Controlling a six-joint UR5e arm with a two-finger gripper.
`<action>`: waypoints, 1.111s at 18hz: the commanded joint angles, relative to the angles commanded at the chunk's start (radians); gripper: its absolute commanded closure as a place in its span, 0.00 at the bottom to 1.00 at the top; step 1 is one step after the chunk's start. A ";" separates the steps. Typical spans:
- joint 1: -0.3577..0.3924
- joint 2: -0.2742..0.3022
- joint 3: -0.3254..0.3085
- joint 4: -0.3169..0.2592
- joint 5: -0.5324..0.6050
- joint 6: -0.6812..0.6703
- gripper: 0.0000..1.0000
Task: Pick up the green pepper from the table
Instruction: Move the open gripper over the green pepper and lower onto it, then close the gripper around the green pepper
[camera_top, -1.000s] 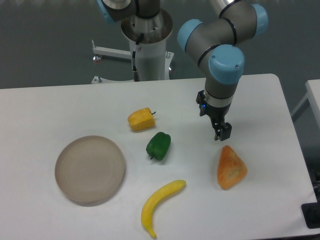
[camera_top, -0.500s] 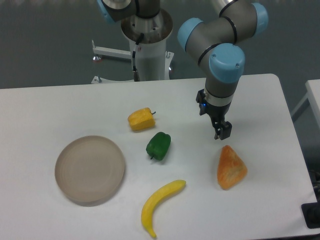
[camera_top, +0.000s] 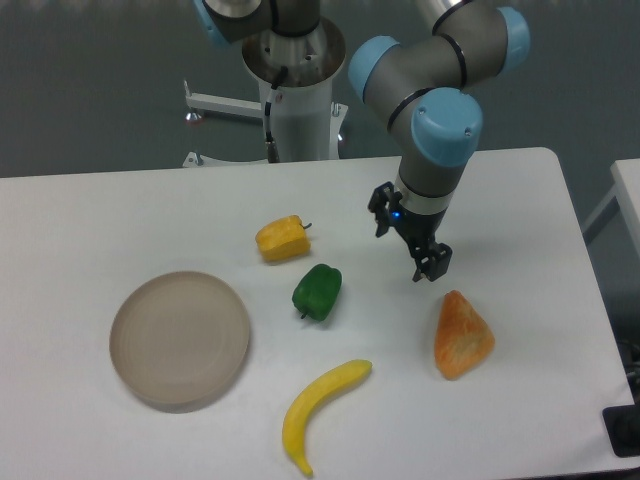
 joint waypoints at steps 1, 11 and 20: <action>-0.009 -0.005 -0.011 0.006 0.005 -0.040 0.00; -0.098 -0.041 -0.066 0.011 -0.018 -0.246 0.00; -0.124 -0.094 -0.063 0.069 -0.015 -0.382 0.00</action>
